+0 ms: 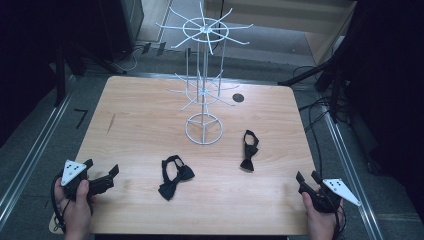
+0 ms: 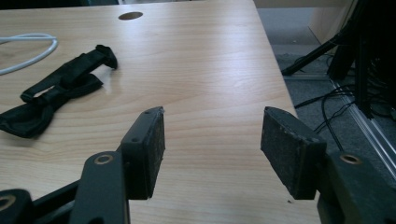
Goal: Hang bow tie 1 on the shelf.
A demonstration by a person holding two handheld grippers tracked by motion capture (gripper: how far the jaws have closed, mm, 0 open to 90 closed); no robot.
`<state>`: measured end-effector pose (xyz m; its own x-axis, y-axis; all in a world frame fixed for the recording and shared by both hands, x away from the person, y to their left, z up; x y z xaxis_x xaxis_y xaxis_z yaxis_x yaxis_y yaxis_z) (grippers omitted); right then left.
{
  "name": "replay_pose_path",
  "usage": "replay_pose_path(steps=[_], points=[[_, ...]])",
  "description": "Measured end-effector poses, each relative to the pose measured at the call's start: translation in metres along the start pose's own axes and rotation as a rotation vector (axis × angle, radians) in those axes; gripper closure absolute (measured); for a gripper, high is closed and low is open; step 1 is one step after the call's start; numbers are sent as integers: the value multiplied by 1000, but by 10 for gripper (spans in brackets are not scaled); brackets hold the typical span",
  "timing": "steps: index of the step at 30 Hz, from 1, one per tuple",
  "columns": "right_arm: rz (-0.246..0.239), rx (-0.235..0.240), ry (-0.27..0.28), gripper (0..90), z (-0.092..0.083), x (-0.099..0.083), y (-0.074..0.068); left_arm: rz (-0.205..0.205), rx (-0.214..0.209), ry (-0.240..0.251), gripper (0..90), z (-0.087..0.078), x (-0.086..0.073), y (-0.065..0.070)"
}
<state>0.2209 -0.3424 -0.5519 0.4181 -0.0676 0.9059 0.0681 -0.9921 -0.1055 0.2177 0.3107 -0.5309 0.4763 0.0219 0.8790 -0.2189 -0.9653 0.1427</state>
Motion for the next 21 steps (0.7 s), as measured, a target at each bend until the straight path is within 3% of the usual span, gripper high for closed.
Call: replay_pose_path(steps=[8, 14, 21], points=[[-42, 35, 11, 428, 1, 6, -24, 12, 3, -14, 67, 1, -1, 2], [-79, 83, 7, 435, 3, 10, -53, 23, 13, -18, 67, 3, -1, 4], [-67, 128, -1, 475, 4, 16, -72, 19, 5, -38, 67, 5, -1, 3]])
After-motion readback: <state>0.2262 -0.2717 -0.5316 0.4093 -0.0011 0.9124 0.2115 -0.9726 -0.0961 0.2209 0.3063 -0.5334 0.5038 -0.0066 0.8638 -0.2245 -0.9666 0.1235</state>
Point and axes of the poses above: each handheld gripper's, and its own axes: z roughly forward along the jaws, x roughly out of its top, y roughly to its right, the point moved 2 cm from there along z, roughly forward along the jaws, and after that the axes turned 3 degrees about -x, right-handed, at the moved point
